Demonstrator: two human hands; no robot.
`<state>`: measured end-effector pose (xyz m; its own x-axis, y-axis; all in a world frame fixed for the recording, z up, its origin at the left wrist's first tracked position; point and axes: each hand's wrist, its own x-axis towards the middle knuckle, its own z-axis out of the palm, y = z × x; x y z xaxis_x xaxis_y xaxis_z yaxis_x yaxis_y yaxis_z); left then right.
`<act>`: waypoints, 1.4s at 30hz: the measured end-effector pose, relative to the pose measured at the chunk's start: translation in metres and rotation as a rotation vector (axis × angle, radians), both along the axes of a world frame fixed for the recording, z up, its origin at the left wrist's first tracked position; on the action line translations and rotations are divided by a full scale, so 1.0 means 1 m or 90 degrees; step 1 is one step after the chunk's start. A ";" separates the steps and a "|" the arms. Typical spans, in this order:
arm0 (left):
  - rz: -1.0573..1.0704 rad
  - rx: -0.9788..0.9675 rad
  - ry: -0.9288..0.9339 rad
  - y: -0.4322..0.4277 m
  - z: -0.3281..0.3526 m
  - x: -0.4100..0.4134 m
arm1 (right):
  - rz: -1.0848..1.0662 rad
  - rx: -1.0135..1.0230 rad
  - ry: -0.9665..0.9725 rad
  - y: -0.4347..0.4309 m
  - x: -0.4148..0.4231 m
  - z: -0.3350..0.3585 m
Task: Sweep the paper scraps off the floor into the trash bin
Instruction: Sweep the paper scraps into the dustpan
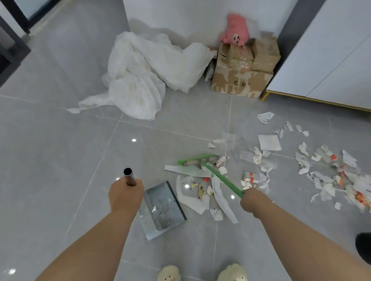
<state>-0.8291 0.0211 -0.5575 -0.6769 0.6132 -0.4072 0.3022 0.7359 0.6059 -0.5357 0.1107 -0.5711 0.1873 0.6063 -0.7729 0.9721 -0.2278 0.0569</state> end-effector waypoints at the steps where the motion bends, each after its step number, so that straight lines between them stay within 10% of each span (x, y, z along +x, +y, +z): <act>1: 0.010 -0.003 -0.007 -0.003 -0.005 0.001 | -0.024 0.001 0.021 -0.004 -0.002 0.001; 8: 0.019 -0.051 -0.041 -0.017 -0.027 -0.012 | -0.321 -0.085 0.141 -0.034 -0.031 -0.008; 16: -0.044 -0.095 -0.055 -0.039 -0.030 -0.012 | -0.208 -0.177 0.155 -0.101 -0.056 -0.017; 27: -0.074 -0.063 -0.079 -0.065 -0.038 0.008 | -0.420 -0.228 0.231 -0.197 -0.043 0.008; 42: -0.218 -0.111 -0.141 -0.113 -0.055 -0.031 | -0.286 0.071 0.137 -0.191 0.002 -0.007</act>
<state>-0.8605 -0.0920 -0.6120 -0.3312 0.6970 -0.6360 0.4239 0.7121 0.5597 -0.5335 -0.0800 -0.5781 0.2913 0.5839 -0.7578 0.7641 -0.6186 -0.1829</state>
